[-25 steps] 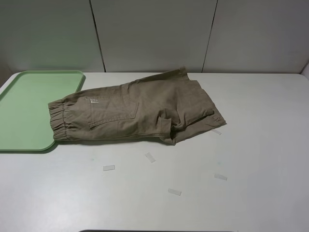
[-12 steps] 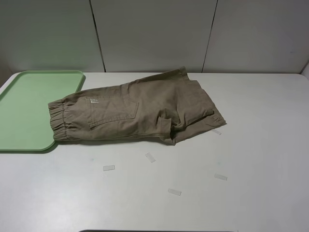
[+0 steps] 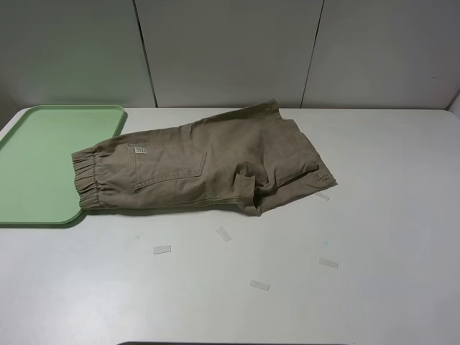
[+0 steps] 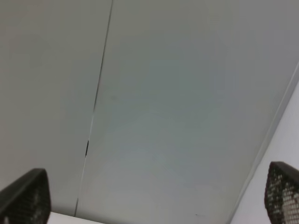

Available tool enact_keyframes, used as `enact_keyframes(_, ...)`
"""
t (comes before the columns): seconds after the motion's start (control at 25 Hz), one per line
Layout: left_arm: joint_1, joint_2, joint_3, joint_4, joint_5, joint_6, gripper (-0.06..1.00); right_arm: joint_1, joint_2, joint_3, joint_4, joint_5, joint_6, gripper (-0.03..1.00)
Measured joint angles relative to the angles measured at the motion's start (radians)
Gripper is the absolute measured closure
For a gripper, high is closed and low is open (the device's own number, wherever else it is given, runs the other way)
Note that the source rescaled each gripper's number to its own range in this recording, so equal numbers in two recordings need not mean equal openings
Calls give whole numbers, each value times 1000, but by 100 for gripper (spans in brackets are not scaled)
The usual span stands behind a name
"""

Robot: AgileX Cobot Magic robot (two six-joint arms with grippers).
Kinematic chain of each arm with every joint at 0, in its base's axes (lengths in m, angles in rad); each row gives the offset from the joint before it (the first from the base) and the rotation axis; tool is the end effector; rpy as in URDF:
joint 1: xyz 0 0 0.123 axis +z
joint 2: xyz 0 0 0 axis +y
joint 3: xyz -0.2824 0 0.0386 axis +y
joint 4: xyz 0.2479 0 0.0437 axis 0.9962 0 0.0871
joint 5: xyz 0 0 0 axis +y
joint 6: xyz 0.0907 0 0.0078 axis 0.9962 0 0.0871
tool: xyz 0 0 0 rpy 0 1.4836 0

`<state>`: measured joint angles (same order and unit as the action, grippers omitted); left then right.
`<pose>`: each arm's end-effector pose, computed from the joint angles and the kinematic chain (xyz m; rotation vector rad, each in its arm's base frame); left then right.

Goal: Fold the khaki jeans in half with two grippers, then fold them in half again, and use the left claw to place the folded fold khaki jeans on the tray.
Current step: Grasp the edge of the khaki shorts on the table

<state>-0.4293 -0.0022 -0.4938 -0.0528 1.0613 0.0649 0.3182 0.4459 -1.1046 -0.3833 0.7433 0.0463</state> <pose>-0.0059 -0.0019 0.2755 0.5062 1.9971 -0.2896 0.0254 -0.0159 0.4693 -0.2249 1.5171 -0.1354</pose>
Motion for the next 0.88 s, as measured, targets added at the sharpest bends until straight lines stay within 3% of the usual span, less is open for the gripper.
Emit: enact_keyframes(0.88,0,-5,0,1,2,0,9,0,0,0,0,0,-1,-3)
